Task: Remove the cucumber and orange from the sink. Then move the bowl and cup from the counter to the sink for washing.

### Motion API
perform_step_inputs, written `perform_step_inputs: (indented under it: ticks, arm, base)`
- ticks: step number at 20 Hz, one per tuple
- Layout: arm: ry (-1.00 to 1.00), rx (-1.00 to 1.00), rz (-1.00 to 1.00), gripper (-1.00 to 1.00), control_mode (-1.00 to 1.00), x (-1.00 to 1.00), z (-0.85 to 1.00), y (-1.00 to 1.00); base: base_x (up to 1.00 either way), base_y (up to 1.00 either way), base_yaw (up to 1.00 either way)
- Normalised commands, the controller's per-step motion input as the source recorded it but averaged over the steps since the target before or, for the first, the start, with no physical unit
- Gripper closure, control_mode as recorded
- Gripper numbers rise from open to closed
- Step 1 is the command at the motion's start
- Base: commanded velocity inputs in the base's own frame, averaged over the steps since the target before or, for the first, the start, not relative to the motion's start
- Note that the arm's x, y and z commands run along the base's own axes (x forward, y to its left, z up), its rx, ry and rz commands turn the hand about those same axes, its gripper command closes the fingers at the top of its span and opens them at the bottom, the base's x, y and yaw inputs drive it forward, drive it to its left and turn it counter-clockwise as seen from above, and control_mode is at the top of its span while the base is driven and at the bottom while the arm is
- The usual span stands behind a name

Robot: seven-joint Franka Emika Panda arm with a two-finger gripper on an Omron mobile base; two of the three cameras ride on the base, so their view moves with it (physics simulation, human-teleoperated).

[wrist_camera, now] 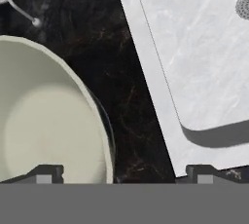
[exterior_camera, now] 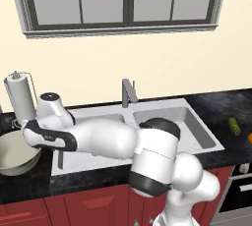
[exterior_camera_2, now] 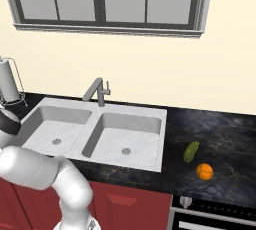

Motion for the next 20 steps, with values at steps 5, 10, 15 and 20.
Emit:
perform_step_inputs:
  ticks: [5, 10, 15, 20]
  arm:
    - [0.00, 0.00, 0.00, -1.00, -1.00, 0.21, -0.13, 0.27]
    - [0.00, 0.00, 0.00, -1.00, -1.00, 0.14, -0.16, 0.28]
    - [0.01, 0.00, 0.00, -1.00, -1.00, 0.04, -0.22, 0.18]
    - [0.00, 0.00, 0.00, -1.00, -1.00, 0.00, -0.22, 0.11]
  base:
    - [0.00, 0.00, 0.00]
    - [0.00, 0.00, 0.00]
    - [0.00, 0.00, 0.00]
    - [0.00, 0.00, 0.00]
